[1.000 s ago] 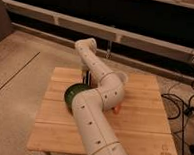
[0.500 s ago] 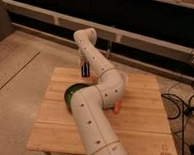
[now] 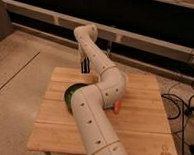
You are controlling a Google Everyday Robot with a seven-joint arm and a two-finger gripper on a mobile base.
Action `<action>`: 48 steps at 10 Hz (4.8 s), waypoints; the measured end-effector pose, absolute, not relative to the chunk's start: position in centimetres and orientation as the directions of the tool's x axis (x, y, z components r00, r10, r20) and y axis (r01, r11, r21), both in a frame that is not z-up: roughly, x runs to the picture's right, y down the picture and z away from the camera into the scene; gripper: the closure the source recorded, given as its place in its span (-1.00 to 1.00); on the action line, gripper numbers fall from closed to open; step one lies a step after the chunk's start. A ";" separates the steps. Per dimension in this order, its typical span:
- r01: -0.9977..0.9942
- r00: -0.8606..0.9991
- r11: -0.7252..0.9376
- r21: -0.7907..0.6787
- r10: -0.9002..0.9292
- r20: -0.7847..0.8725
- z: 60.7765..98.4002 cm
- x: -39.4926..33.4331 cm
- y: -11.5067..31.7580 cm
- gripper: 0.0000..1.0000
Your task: Place the eraser in the ceramic cup
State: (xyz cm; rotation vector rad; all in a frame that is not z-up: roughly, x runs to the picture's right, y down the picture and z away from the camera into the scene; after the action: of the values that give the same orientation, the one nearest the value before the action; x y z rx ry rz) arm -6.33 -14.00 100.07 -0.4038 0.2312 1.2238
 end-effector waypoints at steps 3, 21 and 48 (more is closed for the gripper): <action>-0.937 0.347 0.300 -0.180 0.858 -0.377 99.6 -7.1 -14.4 1.00; -0.937 0.348 0.293 -0.192 0.836 -0.424 98.7 -6.5 -13.3 1.00; -0.926 0.377 0.289 -0.244 0.756 -0.535 94.1 -9.1 -11.6 1.00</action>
State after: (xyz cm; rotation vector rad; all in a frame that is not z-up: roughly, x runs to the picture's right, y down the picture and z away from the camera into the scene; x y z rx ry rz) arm -9.10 -11.60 94.14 -0.5698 0.3465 1.1521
